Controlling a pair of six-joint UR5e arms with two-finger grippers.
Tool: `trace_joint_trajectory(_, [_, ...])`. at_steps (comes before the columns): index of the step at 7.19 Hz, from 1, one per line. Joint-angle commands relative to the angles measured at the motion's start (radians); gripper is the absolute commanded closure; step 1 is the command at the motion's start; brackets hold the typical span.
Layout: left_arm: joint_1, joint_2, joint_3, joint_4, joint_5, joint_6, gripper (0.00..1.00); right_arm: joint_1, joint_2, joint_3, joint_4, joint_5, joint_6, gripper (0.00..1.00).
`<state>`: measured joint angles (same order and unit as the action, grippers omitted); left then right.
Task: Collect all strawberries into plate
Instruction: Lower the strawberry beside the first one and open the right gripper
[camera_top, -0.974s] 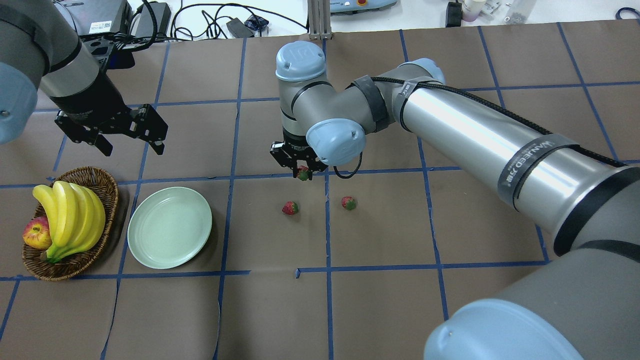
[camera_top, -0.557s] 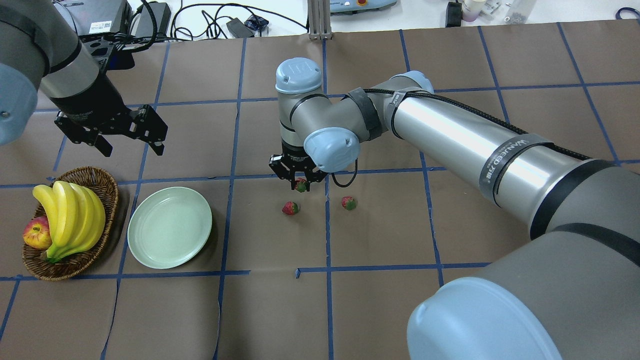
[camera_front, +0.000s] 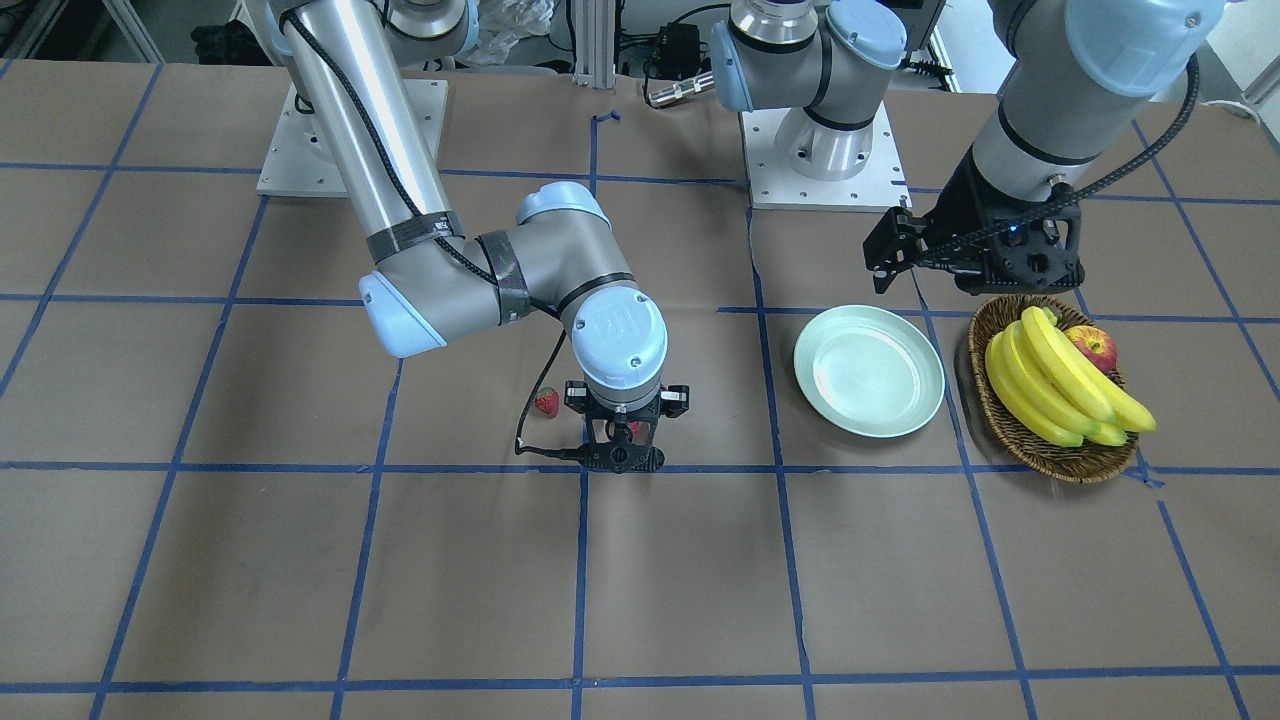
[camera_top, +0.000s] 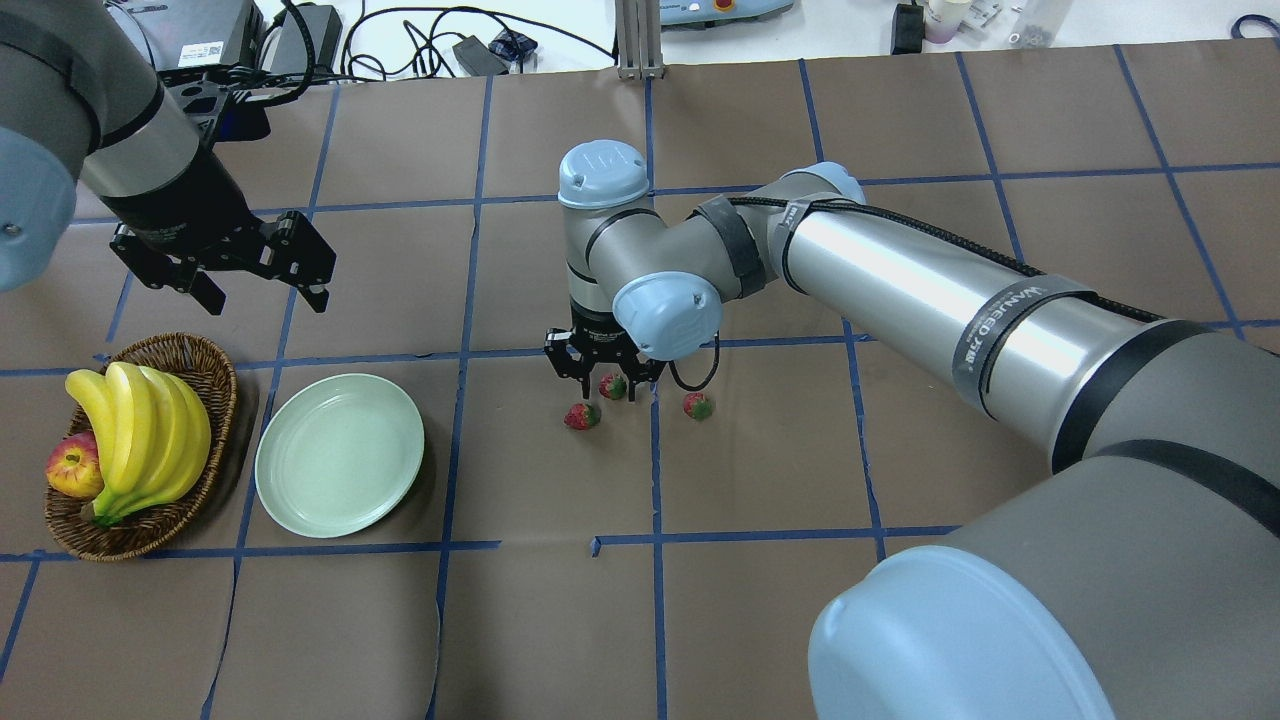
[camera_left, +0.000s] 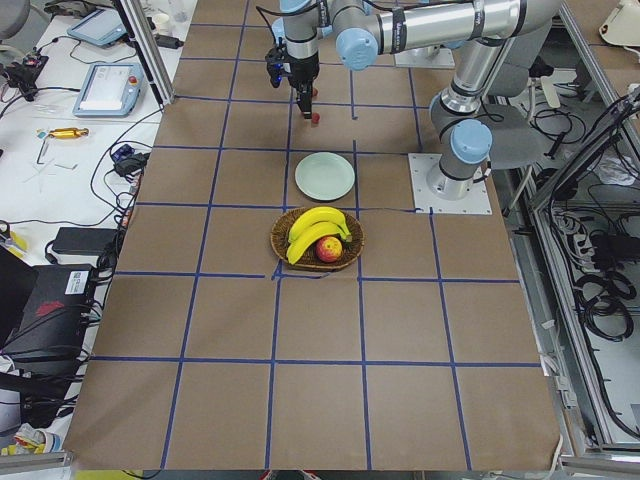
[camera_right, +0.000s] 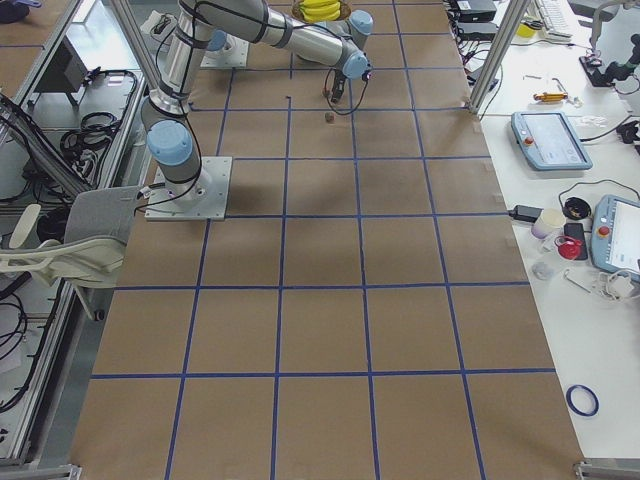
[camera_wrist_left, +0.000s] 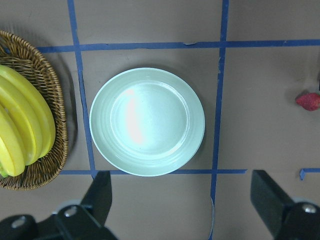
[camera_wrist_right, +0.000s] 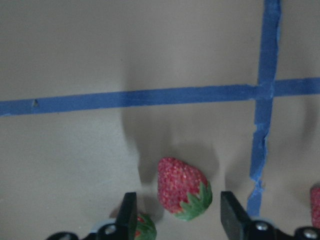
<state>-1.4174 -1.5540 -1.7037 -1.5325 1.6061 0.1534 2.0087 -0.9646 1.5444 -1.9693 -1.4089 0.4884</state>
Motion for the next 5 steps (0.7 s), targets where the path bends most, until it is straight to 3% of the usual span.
trace_joint_trajectory(1, [0.000,0.000,-0.001,0.000,0.000,0.000,0.00,-0.004,-0.019,-0.012,0.004,-0.011,-0.004,0.00])
trace_joint_trajectory(3, [0.003,0.000,0.001,0.002,0.000,0.002,0.00,-0.031,-0.132,0.002,0.097,-0.027,-0.034,0.00])
trace_joint_trajectory(5, [0.003,-0.001,0.004,0.002,0.003,0.003,0.00,-0.047,-0.148,0.016,0.133,-0.082,-0.181,0.00])
